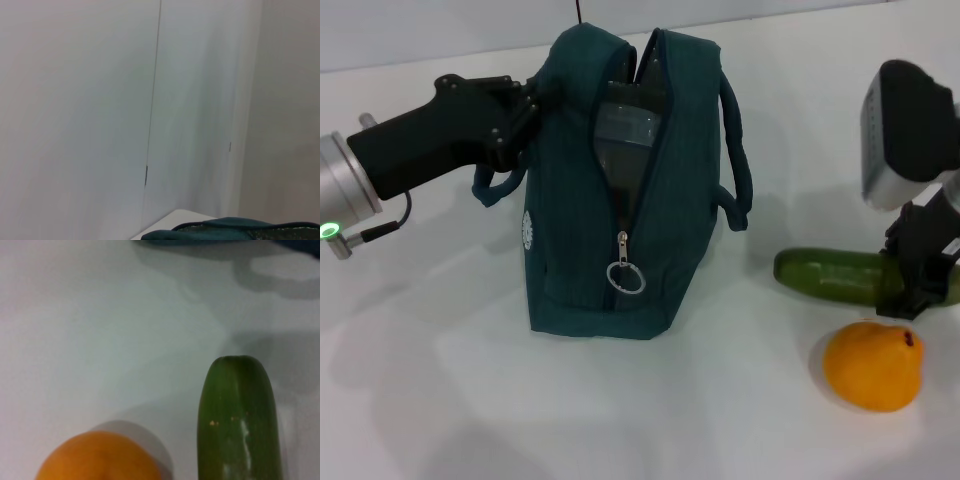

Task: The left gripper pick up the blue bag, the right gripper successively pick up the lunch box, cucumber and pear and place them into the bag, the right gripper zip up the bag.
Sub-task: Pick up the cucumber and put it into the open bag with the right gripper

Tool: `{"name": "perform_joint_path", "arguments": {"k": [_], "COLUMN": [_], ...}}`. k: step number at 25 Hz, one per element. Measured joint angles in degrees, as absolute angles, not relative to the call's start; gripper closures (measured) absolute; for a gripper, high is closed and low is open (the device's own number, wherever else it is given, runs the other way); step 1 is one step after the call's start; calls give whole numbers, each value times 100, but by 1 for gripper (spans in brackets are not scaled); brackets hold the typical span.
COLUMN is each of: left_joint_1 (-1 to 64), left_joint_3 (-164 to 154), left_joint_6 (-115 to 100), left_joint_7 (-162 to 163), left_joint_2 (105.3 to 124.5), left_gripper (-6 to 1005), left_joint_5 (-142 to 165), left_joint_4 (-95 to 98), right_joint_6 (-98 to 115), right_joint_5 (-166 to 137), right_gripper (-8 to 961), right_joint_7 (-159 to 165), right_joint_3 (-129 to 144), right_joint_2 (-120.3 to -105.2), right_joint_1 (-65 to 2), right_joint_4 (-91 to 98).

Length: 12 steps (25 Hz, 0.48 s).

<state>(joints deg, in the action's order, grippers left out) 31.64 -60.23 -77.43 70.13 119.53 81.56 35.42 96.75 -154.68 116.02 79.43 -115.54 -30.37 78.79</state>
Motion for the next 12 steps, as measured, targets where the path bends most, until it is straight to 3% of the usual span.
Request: {"name": "perform_joint_path", "arguments": {"k": [12], "left_joint_1": [3002], "left_joint_3": [-6028], "left_joint_6": [-7752], "left_joint_7": [6779], "left_joint_2": [11962], "left_gripper": [953], "left_joint_5": [8062], "left_joint_4": [3580], "right_joint_6": [9401], "right_joint_5": [-14297], "right_gripper": [358], "right_joint_7": [11185], "right_joint_3": [6421], "right_joint_2": [-11553], "right_joint_1": [-2503], "right_joint_4": [8537]}}
